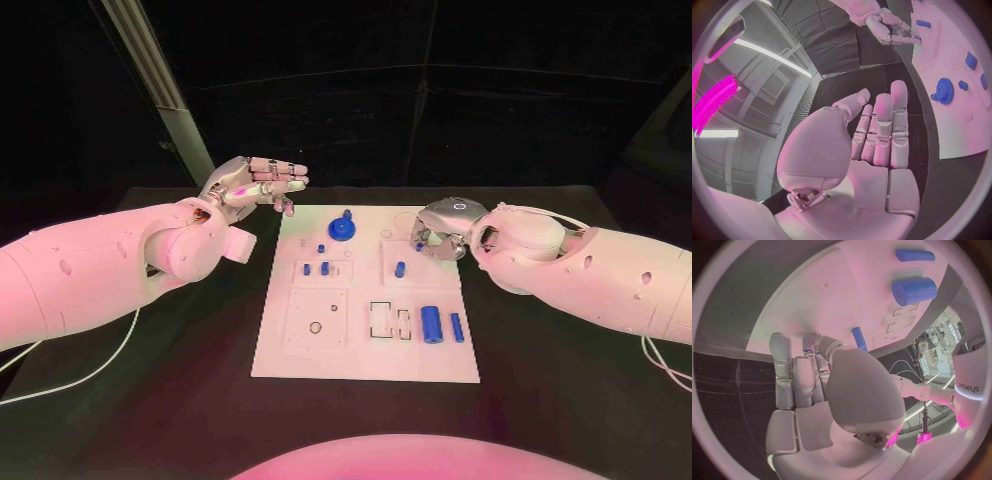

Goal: Assemble the parts on the task board

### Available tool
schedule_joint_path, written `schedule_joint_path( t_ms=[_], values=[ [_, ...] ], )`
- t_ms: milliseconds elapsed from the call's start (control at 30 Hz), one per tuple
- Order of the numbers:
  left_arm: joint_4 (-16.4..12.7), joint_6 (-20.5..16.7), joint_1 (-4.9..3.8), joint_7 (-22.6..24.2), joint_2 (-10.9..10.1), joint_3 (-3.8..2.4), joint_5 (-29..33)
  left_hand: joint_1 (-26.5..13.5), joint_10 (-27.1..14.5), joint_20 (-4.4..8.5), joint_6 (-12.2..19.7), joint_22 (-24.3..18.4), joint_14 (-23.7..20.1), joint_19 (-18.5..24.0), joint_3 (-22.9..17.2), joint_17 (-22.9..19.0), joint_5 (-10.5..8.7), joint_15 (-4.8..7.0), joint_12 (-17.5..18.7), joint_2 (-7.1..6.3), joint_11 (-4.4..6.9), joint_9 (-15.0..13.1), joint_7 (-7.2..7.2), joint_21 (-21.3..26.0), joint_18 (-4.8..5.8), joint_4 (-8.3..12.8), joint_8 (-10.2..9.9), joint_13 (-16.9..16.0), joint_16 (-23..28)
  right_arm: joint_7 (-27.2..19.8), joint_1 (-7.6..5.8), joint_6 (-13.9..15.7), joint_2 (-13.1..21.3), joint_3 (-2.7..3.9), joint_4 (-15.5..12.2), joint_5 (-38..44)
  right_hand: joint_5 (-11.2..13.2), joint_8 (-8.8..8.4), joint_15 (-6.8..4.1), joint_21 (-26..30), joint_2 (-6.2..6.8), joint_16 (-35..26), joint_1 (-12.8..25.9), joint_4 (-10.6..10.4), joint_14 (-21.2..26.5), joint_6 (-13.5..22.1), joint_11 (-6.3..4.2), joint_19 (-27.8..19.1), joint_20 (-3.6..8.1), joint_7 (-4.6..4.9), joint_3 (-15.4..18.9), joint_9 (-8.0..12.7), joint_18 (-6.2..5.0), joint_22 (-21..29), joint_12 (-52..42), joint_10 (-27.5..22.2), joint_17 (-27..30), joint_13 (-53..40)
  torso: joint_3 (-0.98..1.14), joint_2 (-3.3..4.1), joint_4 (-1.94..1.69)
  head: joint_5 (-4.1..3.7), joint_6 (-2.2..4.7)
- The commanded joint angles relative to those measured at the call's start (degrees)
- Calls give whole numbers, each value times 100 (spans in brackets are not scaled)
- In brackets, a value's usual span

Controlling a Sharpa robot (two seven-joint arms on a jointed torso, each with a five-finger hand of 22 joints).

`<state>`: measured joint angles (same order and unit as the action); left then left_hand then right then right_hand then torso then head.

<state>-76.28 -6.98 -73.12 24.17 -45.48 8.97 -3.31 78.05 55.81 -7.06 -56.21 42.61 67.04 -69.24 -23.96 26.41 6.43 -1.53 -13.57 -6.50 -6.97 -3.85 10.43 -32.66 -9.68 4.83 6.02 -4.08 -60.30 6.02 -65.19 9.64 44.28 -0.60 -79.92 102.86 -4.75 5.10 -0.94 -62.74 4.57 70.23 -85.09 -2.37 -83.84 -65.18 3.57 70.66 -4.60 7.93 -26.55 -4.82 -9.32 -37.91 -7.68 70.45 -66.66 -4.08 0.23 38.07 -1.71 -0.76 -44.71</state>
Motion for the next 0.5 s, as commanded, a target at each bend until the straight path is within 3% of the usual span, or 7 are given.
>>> schedule_joint_path(
  t_ms=[33, 367, 500],
  values=[
    [1, 69, -8, 59, -2, -4, 39, -13, 15, 5, 35, -10, -37, 49, 13, -8, 5, -9, -21, 30, -4, 6, 11, 25, -81, 33, 21, 9, 25, 107, -11, 361, 45, 3, -68, 58, 27, -29, -25, -16, 9, 33, 83, -6, -261, -44, 11, 17, -17, -13, -40, 3, 44, -9, 34, 13, -5, 5, -1, -1, -5, -15, 6],
    [17, 68, -8, 40, 0, -4, 39, -11, 8, 5, 39, -11, -42, 52, 12, -11, 5, -9, -22, 30, -5, 6, 11, 27, -81, 36, 20, 11, 27, 143, -16, 534, 237, 11, -231, -177, 41, -41, -24, -25, 13, 36, 120, -4, -260, -37, 12, 14, -18, -13, -55, 5, 44, -17, 49, 7, 1, 8, -3, -5, 7, -20, 17],
    [20, 66, -8, 37, 0, -4, 39, -11, 8, 5, 39, -11, -42, 52, 12, -11, 5, -9, -22, 30, -5, 6, 11, 27, -81, 36, 20, 11, 27, 157, -19, 538, 376, 14, -445, -356, 42, -44, -23, -30, 11, 45, 129, -4, -261, -35, 13, 15, -18, -12, -60, 6, 45, -24, 53, 6, -8, 9, -4, -1, -9, -36, 20]
  ],
)
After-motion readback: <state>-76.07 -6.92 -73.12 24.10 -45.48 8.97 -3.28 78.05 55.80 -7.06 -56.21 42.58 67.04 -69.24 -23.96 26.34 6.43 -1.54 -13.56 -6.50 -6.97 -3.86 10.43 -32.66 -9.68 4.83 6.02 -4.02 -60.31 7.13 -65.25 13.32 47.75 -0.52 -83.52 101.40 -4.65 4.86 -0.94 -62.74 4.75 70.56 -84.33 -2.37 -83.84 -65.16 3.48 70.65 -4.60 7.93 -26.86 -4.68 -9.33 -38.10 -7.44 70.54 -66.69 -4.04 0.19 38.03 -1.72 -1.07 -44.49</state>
